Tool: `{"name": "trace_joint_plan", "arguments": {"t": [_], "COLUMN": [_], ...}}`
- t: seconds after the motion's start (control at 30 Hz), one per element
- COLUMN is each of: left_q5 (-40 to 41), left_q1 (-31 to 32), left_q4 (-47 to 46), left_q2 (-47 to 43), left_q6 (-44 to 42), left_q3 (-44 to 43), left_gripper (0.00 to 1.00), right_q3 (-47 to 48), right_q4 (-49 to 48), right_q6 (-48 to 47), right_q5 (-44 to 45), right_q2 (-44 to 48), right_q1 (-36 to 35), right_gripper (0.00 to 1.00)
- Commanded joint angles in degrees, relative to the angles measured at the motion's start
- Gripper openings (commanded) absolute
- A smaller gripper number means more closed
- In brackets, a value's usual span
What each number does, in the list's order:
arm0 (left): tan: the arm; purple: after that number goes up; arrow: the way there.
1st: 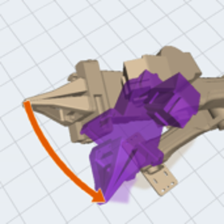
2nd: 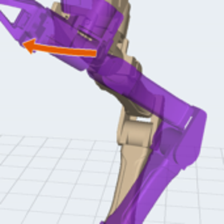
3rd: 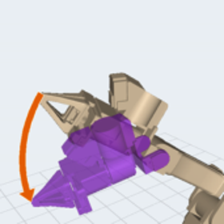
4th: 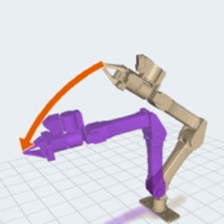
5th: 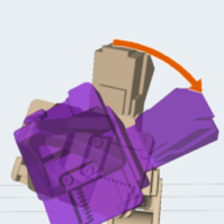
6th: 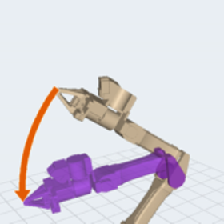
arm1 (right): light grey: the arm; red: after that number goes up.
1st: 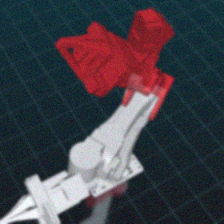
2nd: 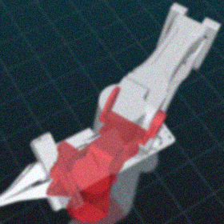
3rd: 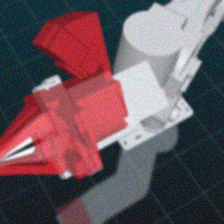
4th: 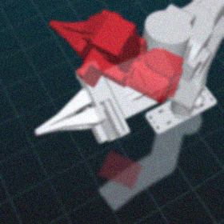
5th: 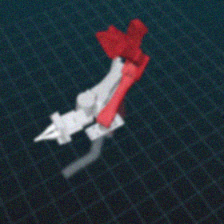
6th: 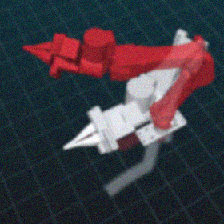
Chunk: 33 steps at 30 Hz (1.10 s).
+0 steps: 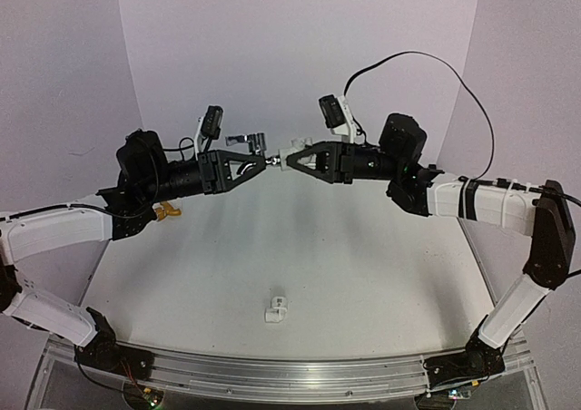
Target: Install the water faucets
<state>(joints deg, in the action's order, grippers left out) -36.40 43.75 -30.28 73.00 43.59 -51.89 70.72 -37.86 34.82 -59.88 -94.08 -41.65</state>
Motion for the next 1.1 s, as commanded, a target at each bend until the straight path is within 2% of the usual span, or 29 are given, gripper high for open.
{"name": "trace_joint_plan", "arguments": {"t": [0.0,0.2,0.4,0.6,1.07], "left_q5": [-7.4,-10.03,-8.13,-4.21,-8.54], "left_q1": [3.54,3.54,3.56,3.54,3.64], "left_q4": [2.2,7.46,15.52,15.8,15.18], "left_q2": [2.23,2.86,5.71,7.01,5.61], "left_q6": [-9.6,-20.12,-29.59,-33.99,-55.16], "left_q3": [-3.87,-6.66,-10.79,-11.72,-10.18], "left_gripper": [0.0,0.0,0.0,0.0,0.0], "right_q3": [2.13,3.4,2.93,2.8,4.64], "right_q4": [-7.11,-9.52,-5.44,-5.79,-9.2], "right_q6": [8.35,15.78,18.12,21.36,32.78], "right_q5": [2.15,0.78,3.1,6.0,3.86], "right_q2": [-3.3,-4.4,-3.51,-4.23,-6.24], "right_q1": [-4.59,-4.73,-5.01,-5.87,-5.99], "right_gripper": [0.0,0.0,0.0,0.0,0.0]}}
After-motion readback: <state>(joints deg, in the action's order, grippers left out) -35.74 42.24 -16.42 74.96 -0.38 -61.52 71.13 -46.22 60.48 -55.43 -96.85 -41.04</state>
